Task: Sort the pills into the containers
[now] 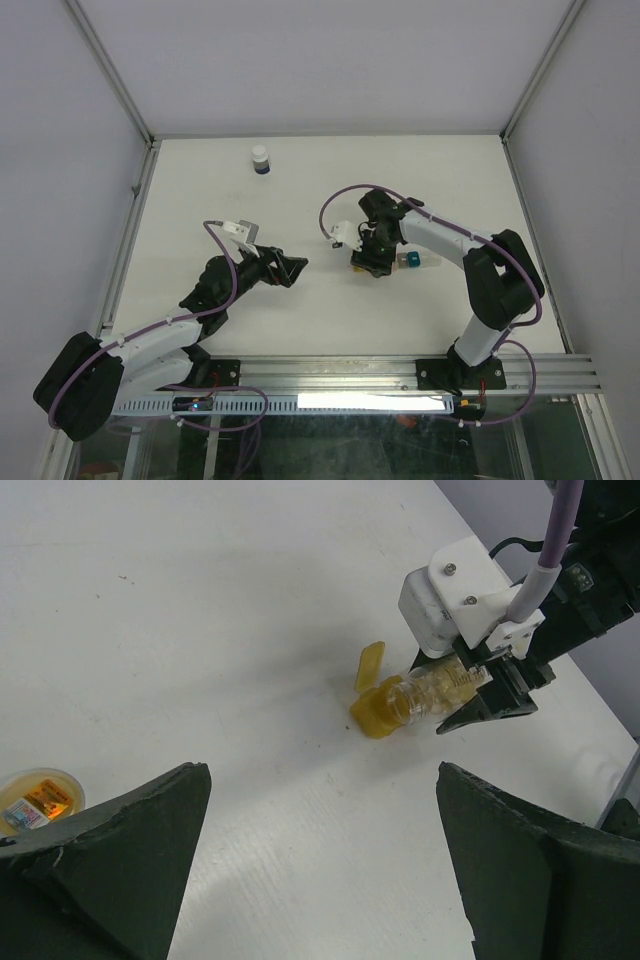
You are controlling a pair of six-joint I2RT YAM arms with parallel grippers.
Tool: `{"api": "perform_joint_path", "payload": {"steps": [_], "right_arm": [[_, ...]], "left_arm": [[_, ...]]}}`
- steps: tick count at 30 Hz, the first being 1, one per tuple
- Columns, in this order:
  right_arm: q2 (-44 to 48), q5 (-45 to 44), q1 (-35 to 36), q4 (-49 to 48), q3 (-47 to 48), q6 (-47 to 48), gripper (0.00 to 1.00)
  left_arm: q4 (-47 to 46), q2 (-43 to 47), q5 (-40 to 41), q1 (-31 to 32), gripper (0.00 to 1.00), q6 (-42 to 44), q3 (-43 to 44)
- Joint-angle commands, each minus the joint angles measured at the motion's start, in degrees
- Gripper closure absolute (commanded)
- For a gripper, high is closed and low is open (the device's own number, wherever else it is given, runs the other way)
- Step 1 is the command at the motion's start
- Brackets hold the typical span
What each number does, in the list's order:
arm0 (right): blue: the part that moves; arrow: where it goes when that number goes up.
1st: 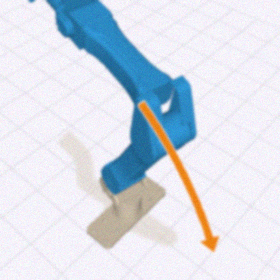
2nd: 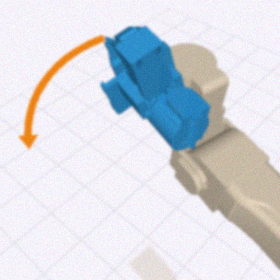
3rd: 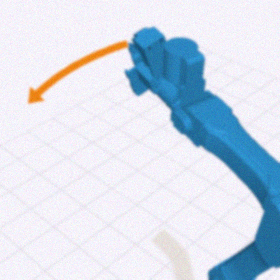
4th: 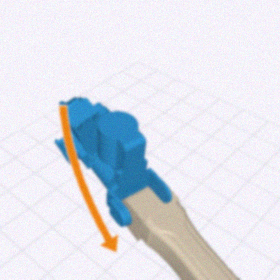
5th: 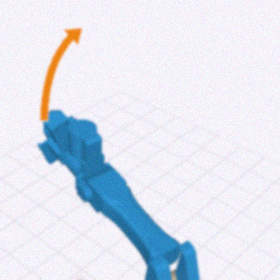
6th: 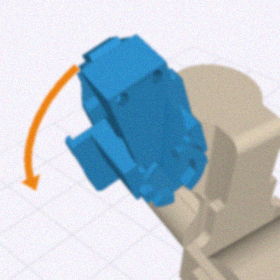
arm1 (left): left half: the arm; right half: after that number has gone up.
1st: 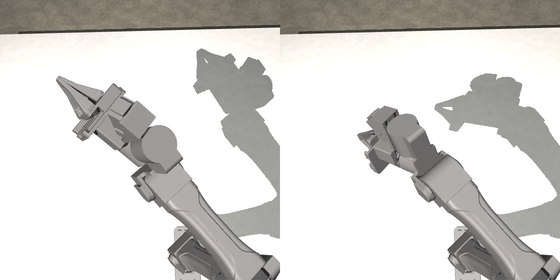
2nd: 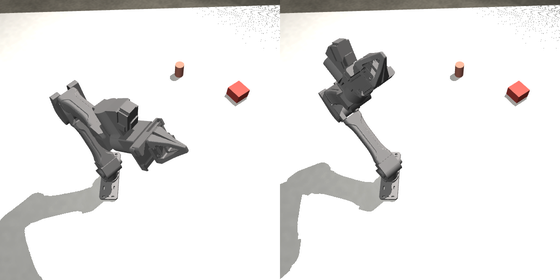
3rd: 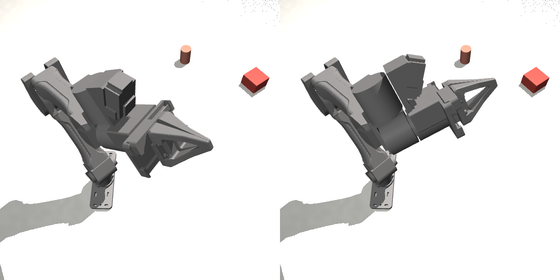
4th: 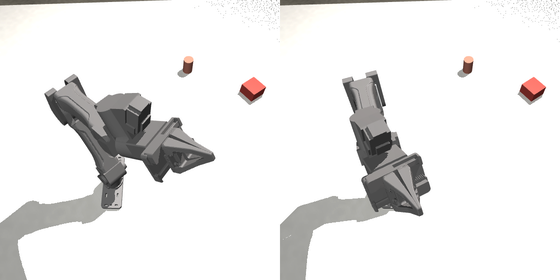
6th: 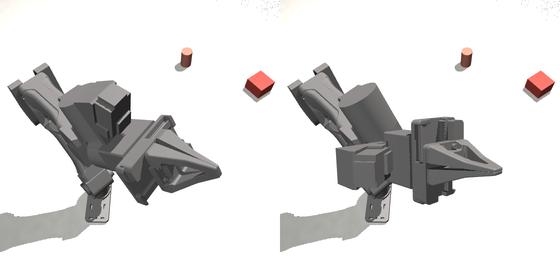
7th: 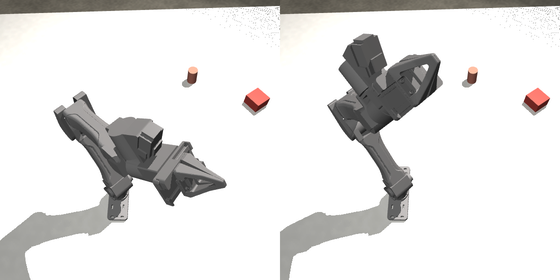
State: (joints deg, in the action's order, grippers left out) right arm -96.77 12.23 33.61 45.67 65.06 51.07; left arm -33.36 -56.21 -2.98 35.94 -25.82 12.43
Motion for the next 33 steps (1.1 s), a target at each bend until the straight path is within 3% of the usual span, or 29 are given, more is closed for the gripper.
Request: {"api": "perform_joint_path", "payload": {"steps": [1, 16, 19, 22, 31, 33], "right_arm": [[-0.04, -1.02, 0.43, 0.79, 2.87, -0.52, 1.00], [0.90, 1.18, 0.91, 2.20, 2.68, -0.14, 1.00], [1.23, -2.22, 0.82, -0.64, 1.56, -0.52, 1.00], [0.89, 1.52, 1.22, 1.84, 2.51, -0.50, 1.00], [-0.13, -2.86, 1.25, 0.29, 3.52, -1.15, 1.00], [-0.70, 0.86, 1.45, 3.28, 4.81, -1.18, 1.00]], "left_arm": [[-1.20, 1.40, 0.87, -0.17, 0.01, 1.91, -0.30], [-0.52, 2.44, 1.40, -0.17, 0.01, 2.18, -0.60], [-0.28, 3.04, 1.61, -0.18, 0.01, 2.19, -0.94], [-0.11, 3.50, 1.66, -0.17, 0.01, 1.97, -1.17], [-0.21, 3.55, 1.59, -0.17, 0.01, 1.92, -1.18], [0.08, 3.71, 1.50, -0.17, 0.01, 1.92, -1.18]]}}
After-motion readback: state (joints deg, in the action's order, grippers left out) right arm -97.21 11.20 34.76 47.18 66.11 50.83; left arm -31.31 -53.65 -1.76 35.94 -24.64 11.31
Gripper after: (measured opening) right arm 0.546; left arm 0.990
